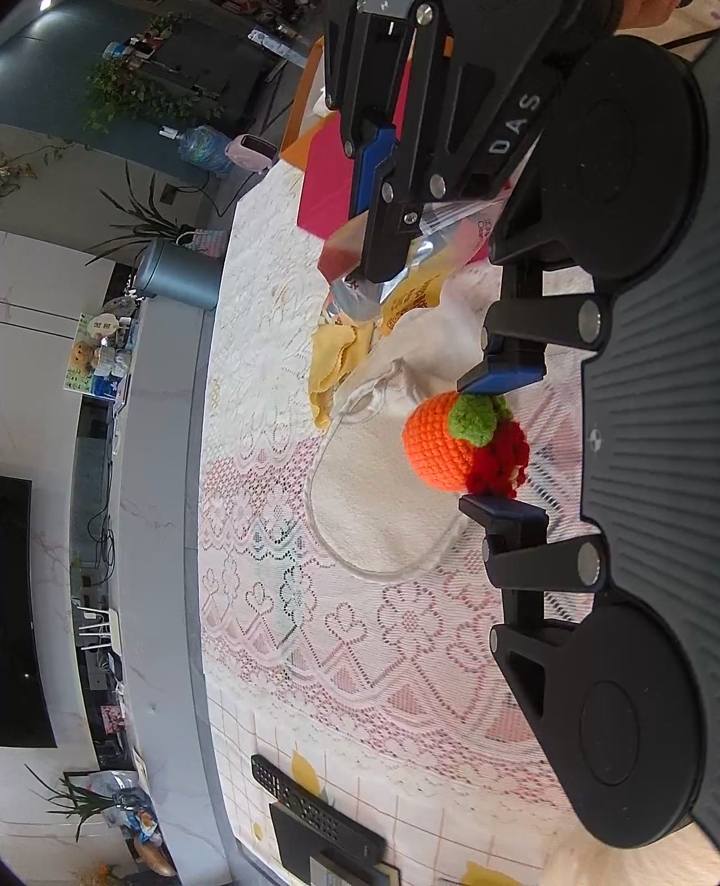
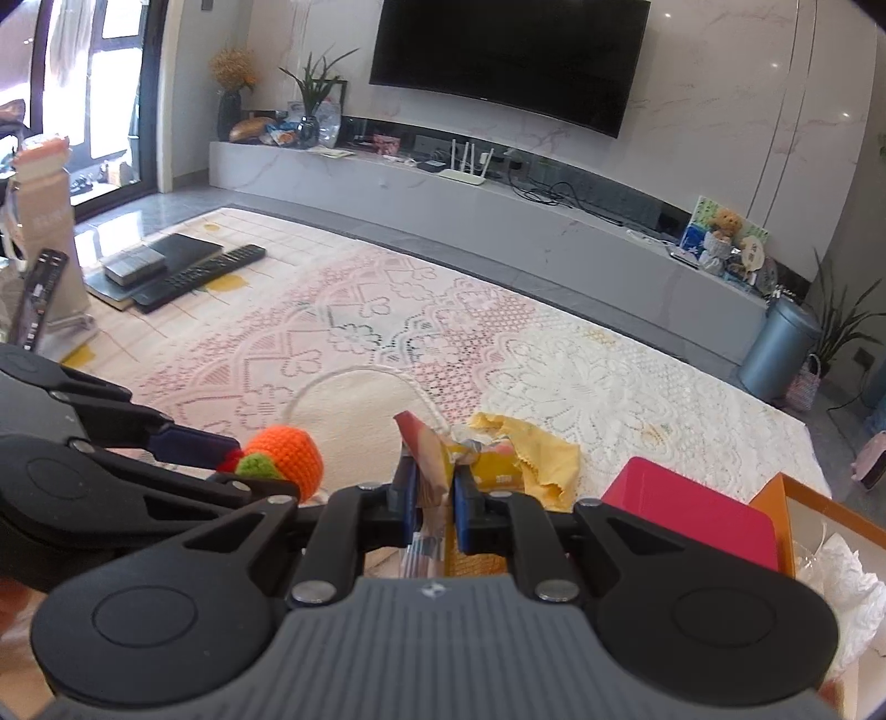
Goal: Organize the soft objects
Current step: 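Carry the carrot with the left tool while the right tool carries the snack bag to the orange box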
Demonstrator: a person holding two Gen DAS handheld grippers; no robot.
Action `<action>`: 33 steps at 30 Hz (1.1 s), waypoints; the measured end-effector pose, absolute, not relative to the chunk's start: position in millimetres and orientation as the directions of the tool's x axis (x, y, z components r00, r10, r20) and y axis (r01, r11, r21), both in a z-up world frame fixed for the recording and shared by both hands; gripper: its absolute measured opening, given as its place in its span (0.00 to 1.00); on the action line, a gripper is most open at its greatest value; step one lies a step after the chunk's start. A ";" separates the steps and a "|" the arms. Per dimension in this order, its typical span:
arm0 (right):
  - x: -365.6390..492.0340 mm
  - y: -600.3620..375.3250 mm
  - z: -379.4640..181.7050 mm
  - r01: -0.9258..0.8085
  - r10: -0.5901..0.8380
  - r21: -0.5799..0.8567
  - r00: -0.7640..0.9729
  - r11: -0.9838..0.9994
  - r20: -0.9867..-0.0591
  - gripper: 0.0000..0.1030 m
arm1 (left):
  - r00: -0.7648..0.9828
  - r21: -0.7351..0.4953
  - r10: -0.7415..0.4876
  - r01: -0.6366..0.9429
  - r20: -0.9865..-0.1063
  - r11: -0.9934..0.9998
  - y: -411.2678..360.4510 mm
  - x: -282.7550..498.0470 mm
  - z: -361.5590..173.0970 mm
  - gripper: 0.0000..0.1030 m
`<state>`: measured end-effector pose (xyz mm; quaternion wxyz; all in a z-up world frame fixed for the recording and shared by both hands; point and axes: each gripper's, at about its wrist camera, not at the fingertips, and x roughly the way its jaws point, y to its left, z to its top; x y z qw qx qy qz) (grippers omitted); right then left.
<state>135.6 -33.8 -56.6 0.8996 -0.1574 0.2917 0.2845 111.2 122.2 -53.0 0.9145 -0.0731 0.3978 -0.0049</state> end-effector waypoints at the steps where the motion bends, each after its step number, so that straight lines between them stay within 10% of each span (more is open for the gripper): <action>1: 130.1 -38.2 -52.8 -0.611 0.429 -0.114 0.665 0.783 -0.611 0.11 | 0.682 -0.141 -0.071 -0.048 -0.728 0.989 120.1 108.1 -50.6 0.42; 33: 120.3 -278.6 53.7 -0.459 0.328 -0.142 0.788 0.877 -0.521 0.07 | 0.691 -0.139 -0.354 0.349 -0.630 0.927 -44.1 145.1 27.6 0.42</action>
